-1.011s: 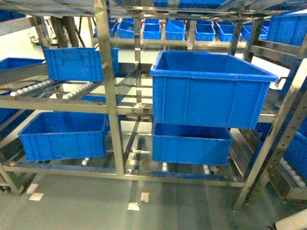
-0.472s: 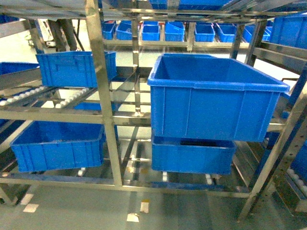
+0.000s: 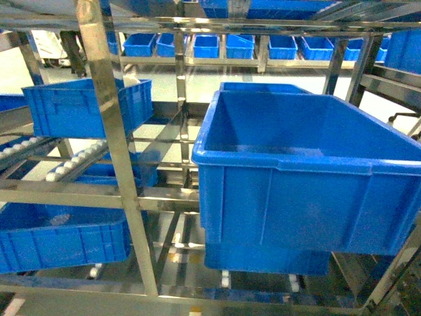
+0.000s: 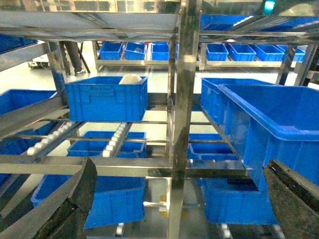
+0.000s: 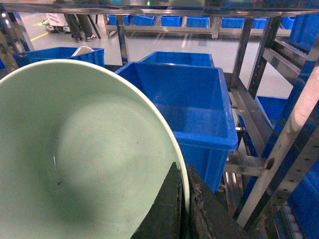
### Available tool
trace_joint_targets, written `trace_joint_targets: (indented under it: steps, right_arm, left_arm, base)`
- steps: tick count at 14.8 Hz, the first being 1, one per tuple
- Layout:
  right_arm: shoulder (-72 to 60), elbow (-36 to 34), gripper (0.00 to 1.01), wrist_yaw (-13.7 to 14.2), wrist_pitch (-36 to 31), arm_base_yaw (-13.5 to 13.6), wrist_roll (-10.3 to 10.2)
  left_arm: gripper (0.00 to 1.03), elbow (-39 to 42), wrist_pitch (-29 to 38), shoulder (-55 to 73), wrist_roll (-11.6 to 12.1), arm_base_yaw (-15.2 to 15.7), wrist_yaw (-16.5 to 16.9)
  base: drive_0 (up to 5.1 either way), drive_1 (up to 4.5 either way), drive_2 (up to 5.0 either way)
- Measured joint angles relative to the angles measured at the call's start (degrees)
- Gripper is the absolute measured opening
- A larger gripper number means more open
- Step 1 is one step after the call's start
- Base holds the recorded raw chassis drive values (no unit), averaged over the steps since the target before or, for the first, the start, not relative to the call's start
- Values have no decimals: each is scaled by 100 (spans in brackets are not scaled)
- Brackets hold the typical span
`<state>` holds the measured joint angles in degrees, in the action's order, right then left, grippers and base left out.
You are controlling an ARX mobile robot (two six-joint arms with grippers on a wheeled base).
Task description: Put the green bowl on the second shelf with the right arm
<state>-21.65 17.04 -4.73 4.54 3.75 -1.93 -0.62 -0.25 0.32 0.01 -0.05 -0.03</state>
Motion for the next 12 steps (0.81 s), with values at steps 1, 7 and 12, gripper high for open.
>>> trace_joint_targets:
  steps: [1, 7, 12]
  right_arm:
    - [0, 0, 2, 0, -2, -2, 0]
    - [0, 0, 2, 2, -4, 0, 0]
    - [-37, -9, 2, 2, 15, 0, 0]
  left_arm:
    - [98, 0, 4, 0, 0, 0, -2]
    - [98, 0, 13, 0, 2, 0, -2]
    - [98, 0, 22, 0, 2, 0, -2]
  base:
    - [7, 440, -427]
    - [8, 441, -426]
    - [0, 173, -173]
